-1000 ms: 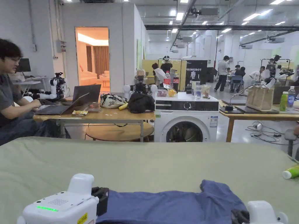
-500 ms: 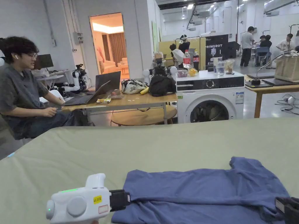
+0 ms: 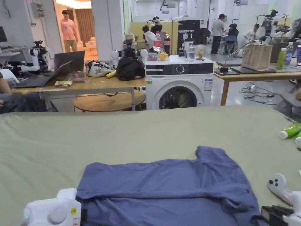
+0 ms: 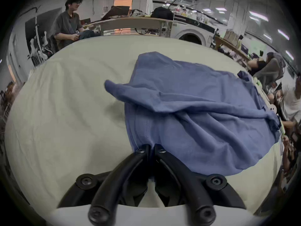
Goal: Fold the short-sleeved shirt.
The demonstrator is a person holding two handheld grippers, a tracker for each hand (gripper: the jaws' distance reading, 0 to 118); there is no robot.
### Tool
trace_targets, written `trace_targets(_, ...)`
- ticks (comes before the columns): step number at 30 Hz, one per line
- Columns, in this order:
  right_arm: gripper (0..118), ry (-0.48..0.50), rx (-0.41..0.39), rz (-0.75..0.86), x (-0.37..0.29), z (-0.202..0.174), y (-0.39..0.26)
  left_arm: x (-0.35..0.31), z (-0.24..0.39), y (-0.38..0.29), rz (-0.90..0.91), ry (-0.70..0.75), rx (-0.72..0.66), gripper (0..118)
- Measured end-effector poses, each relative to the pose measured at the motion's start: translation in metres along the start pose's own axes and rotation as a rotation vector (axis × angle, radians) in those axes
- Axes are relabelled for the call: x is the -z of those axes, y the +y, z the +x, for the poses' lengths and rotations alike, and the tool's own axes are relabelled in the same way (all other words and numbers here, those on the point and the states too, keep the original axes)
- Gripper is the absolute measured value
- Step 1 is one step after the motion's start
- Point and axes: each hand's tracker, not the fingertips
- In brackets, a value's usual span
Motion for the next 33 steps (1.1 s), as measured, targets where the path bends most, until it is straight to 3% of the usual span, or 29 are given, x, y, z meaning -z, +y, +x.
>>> trace_targets(2,9,-0.046,0.058,-0.062,0.026,0.008,0.002,-0.001,-0.002,0.001,-0.001,-0.007,-0.001,0)
trace_targets(3,37,-0.042,0.094,-0.089,0.039,0.014,0.001,0.0,-0.001,0.003,-0.008,-0.008,0.004,0)
trace_targets(4,75,-0.041,0.124,-0.13,0.053,0.017,0.001,-0.001,-0.002,0.002,-0.011,-0.006,0.008,0)
trace_targets(5,77,-0.059,0.145,-0.135,0.065,0.019,0.0,-0.001,0.0,0.003,-0.01,0.001,0.016,0)
trace_targets(9,68,-0.059,0.099,-0.263,0.1,0.012,-0.013,-0.001,0.001,0.0,-0.007,0.013,0.041,0)
trace_targets(10,50,-0.105,0.051,-0.281,0.106,0.008,-0.017,-0.002,0.001,-0.001,-0.003,0.013,0.038,0)
trace_targets(12,35,-0.101,0.052,-0.228,0.096,0.002,-0.012,-0.003,-0.002,-0.002,0.003,0.007,0.026,0)
trace_targets(13,0,-0.087,0.055,-0.229,0.096,0.002,-0.01,-0.004,-0.004,0.0,-0.003,-0.001,0.019,0)
trace_targets(16,0,-0.123,0.041,-0.21,0.085,-0.004,-0.006,-0.026,-0.014,0.006,0.033,-0.042,0.041,0)
trace_targets(17,0,-0.164,-0.002,-0.172,0.076,-0.009,-0.004,-0.042,-0.018,0.002,0.075,-0.051,0.029,0)
trace_targets(22,0,-0.129,-0.054,-0.121,0.03,-0.015,0.0,-0.108,-0.042,-0.023,0.136,-0.138,0.027,0)
trace_targets(25,0,-0.071,-0.089,-0.153,-0.001,-0.009,-0.018,-0.142,-0.053,-0.059,0.13,-0.104,0.06,0)
trace_targets(28,0,-0.098,-0.116,-0.164,-0.028,-0.001,-0.042,-0.168,-0.067,-0.097,0.121,-0.113,0.042,0)
trace_targets(33,0,-0.08,-0.09,-0.196,-0.052,0.01,-0.066,-0.176,-0.071,-0.127,0.081,-0.146,0.032,0)
